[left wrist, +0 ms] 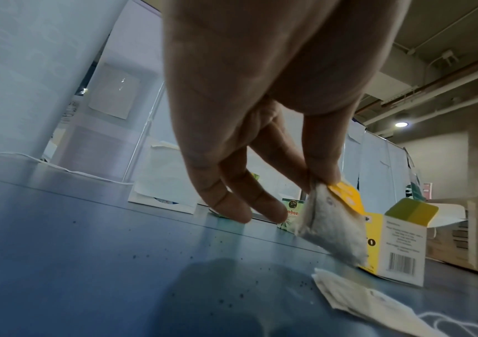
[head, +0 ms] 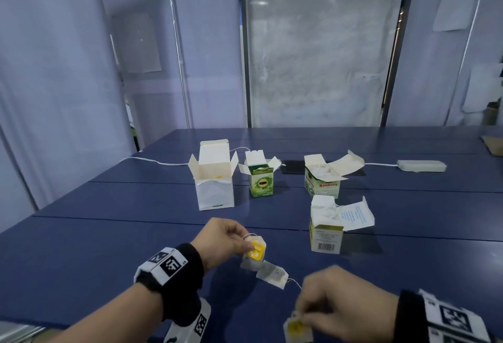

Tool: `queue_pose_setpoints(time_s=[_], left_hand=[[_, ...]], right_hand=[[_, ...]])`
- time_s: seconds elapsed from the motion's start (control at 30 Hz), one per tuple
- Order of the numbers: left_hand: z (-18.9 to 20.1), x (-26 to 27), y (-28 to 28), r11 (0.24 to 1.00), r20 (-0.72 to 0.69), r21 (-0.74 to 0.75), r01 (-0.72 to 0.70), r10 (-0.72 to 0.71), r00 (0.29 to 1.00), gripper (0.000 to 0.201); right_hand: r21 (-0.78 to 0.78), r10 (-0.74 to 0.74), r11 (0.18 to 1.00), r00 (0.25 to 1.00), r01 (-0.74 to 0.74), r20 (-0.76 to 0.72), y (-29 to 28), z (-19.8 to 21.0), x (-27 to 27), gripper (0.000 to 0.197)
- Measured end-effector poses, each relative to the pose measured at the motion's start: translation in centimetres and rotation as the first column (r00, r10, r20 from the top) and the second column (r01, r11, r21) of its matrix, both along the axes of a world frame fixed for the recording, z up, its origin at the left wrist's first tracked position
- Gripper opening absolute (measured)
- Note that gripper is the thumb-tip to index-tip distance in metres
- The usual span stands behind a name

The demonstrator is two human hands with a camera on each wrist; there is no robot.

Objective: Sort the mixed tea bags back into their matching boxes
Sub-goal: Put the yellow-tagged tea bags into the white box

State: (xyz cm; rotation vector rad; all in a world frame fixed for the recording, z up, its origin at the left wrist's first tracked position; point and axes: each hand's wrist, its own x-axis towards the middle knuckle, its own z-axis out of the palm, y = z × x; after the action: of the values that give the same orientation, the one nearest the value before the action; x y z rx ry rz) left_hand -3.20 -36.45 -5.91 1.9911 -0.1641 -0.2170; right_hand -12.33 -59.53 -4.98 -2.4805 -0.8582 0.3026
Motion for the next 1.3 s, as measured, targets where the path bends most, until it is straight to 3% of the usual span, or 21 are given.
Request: queue_pose_setpoints(time_s=[0.07, 0.3, 0.47, 0.53, 0.6, 0.67, 0.73, 0.83, 0.93, 1.03, 1.13, 1.3], left_hand=[[0.0, -0.2, -0.2, 0.999, -0.005, -0.018, 0.027, -0.027, 1.000, 0.011], [-0.3, -0.9, -0.7, 0.980, -0.137, -0.169, 0.102, -0.126, 0.983, 0.006], [-0.5, -0.6, 0.6, 0.949, -0.229, -0.304, 0.078, -0.153, 0.962, 0.009], [-0.6, -0.5, 0.5, 0.954, -0.228, -0.289, 0.083, -0.152, 0.962, 0.015], [-0.8, -0.3, 0.4, 0.975, -0.184, -0.218, 0.038, -0.079, 0.980, 0.008], [-1.2, 0.1, 0.4, 0.989, -0.142, -0.142, -0.029, 0.009, 0.990, 0.006], [-1.4, 0.5, 0.8, 0.991, -0.117, -0.104, -0.088, 0.076, 0.990, 0.007], [-1.2, 1.0, 1.9, 0.981, -0.099, -0.117, -0.152, 0.140, 0.985, 0.009], [-0.9, 1.3, 3.3, 0.974, -0.082, -0.134, -0.185, 0.175, 0.981, 0.010], [-1.0, 1.2, 4.6, 0.970, -0.089, -0.135, -0.202, 0.191, 0.978, 0.010], [-1.4, 1.0, 5.1, 0.967, -0.110, -0.144, -0.208, 0.193, 0.975, 0.010], [-1.7, 0.3, 4.2, 0.974, -0.124, -0.126, -0.186, 0.171, 0.978, 0.009]], right_hand=[[0.121, -0.082, 0.989, 0.996, 0.084, -0.017, 1.1, 0.6, 1.4, 0.016], [0.218, -0.435, 0.886, 0.896, 0.410, 0.083, 3.8, 0.1, 6.1, 0.010], [0.211, -0.486, 0.861, 0.871, 0.463, 0.075, 5.1, -0.6, 7.6, 0.015], [0.236, -0.503, 0.845, 0.863, 0.480, 0.045, 5.3, -0.9, 8.0, 0.015], [0.263, -0.500, 0.835, 0.866, 0.483, -0.005, 5.1, -1.2, 8.4, 0.013], [0.261, -0.484, 0.842, 0.875, 0.471, -0.016, 4.6, -1.5, 8.5, 0.010], [0.154, -0.445, 0.885, 0.895, 0.440, -0.002, 3.8, -1.7, 8.4, 0.002], [-0.235, -0.176, 0.954, 0.983, 0.184, 0.056, 2.7, -2.0, 7.5, 0.027], [-0.549, 0.123, 0.831, 0.992, -0.088, 0.027, 2.0, -2.6, 6.5, 0.057], [-0.612, 0.230, 0.775, 0.972, -0.156, 0.043, 1.7, -3.1, 4.7, 0.067], [-0.624, 0.328, 0.767, 0.927, -0.147, 0.184, 2.6, -3.4, 1.5, 0.048], [-0.532, 0.243, 0.847, 0.884, 0.008, 0.400, 3.3, -4.1, -2.5, 0.016]])
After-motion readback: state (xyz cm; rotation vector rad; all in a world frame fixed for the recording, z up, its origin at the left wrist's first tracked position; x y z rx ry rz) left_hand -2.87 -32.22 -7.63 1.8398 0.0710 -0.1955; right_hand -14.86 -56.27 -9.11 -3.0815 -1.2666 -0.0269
